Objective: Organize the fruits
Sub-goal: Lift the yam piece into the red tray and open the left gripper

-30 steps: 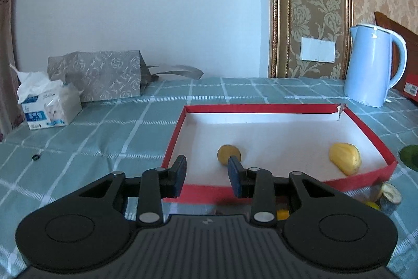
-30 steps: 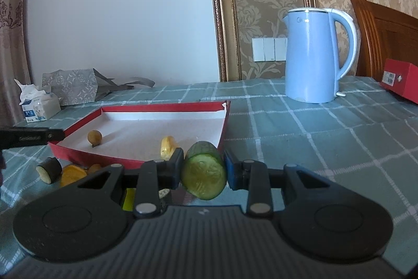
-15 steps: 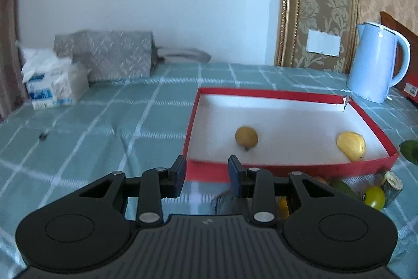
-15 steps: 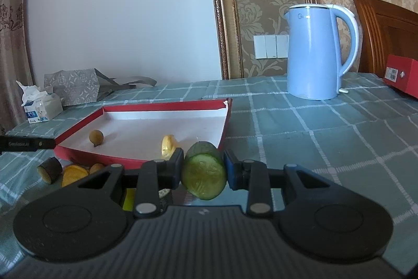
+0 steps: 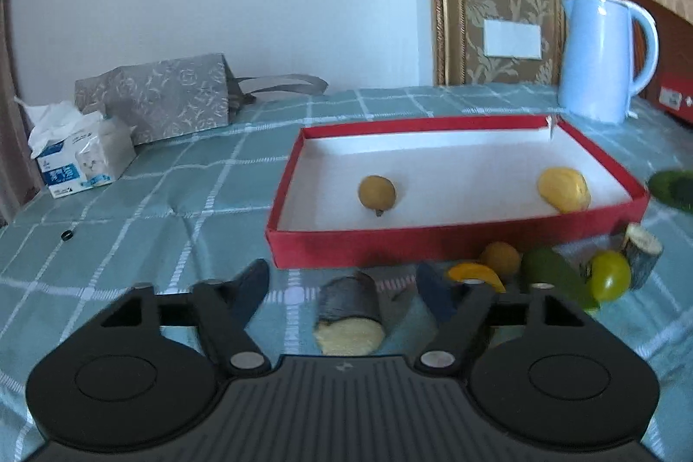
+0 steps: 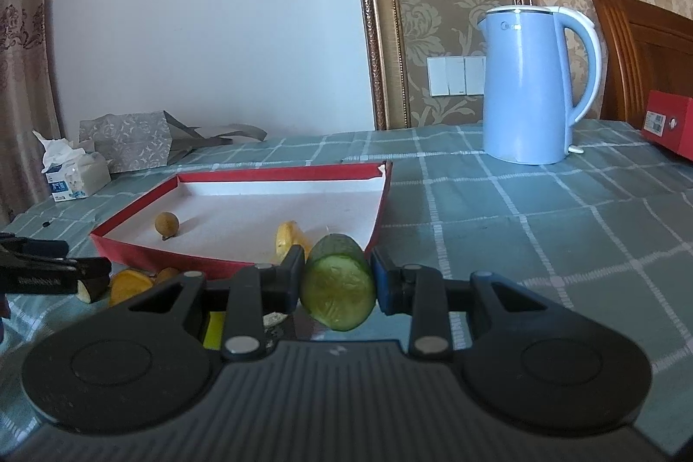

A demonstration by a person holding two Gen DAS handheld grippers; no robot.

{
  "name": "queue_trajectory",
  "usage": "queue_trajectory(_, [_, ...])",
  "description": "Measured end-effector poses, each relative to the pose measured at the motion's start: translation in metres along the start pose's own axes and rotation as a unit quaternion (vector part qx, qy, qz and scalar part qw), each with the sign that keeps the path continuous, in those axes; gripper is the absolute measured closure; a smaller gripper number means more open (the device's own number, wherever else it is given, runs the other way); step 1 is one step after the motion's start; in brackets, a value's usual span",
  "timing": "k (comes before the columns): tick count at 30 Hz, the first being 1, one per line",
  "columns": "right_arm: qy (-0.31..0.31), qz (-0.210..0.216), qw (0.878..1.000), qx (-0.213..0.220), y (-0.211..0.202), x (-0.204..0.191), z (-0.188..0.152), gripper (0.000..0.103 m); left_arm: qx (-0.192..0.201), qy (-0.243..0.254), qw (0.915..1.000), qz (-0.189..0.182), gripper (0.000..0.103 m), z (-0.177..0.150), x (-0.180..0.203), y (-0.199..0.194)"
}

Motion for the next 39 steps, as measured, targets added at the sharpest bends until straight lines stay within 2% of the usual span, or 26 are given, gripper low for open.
queue_trajectory(1, [0.0,0.001,1.0,0.0,0.0,0.0,0.0,0.072,-0.009,0.002,0.9999,-0.004,0.064,-0.001,0.001,0.002])
queue_trajectory(3, [0.001,0.002,1.0,0.0,0.0,0.0,0.0,0.072,-0.021,-0.004,0.9997,-0.007,0.07,-0.004,0.0,0.006])
queue_trajectory(8, [0.001,0.002,1.0,0.0,-0.001,0.0,0.0,0.072,-0.019,-0.023,0.9994,-0.019,0.07,-0.007,-0.005,0.005])
queue_trajectory(13, [0.002,0.003,1.0,0.001,-0.001,0.0,0.001,0.072,0.024,-0.022,0.9993,-0.016,0.07,-0.001,-0.005,-0.009])
queue_trajectory(17, [0.002,0.002,1.0,-0.002,-0.001,-0.001,0.001,0.072,0.038,-0.014,0.999,-0.018,0.07,0.015,-0.002,-0.01])
queue_trajectory(24, [0.003,-0.003,1.0,-0.003,0.0,0.0,0.001,0.072,0.037,-0.002,0.9988,-0.033,0.07,0.049,0.014,0.021])
queue_trajectory(32, [-0.001,-0.003,1.0,-0.008,0.003,-0.002,0.0,0.072,0.027,0.013,0.9992,-0.027,0.07,0.056,0.035,0.052])
queue_trajectory(33, [-0.003,-0.004,1.0,-0.008,0.004,-0.002,-0.001,0.072,0.032,0.008,0.9991,-0.025,0.069,0.056,0.034,0.052])
queue_trajectory(35, [-0.006,-0.006,1.0,-0.008,0.004,-0.003,-0.001,0.072,0.035,0.0,0.9992,-0.02,0.055,0.056,0.029,0.05])
queue_trajectory(36, [-0.006,-0.006,1.0,-0.008,0.004,-0.002,-0.001,0.072,0.039,-0.01,0.999,-0.017,0.039,0.056,0.024,0.047])
queue_trajectory(37, [-0.006,-0.006,1.0,-0.008,0.004,-0.003,-0.002,0.072,0.049,-0.029,0.9983,-0.011,0.028,0.055,0.017,0.043])
queue_trajectory(39, [-0.006,-0.007,1.0,-0.007,0.004,-0.002,-0.001,0.072,0.066,-0.066,0.9956,0.001,0.026,0.052,-0.001,0.031])
Point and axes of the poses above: each gripper's, at about its wrist camera, not at the fingertips, and y roughly the way its jaws point, x to its right, z to its top, the point moved 2 cm from there along y, roughly the way its jaws point, and after that the axes turned 7 degrees about y, right-handed, at the moved point
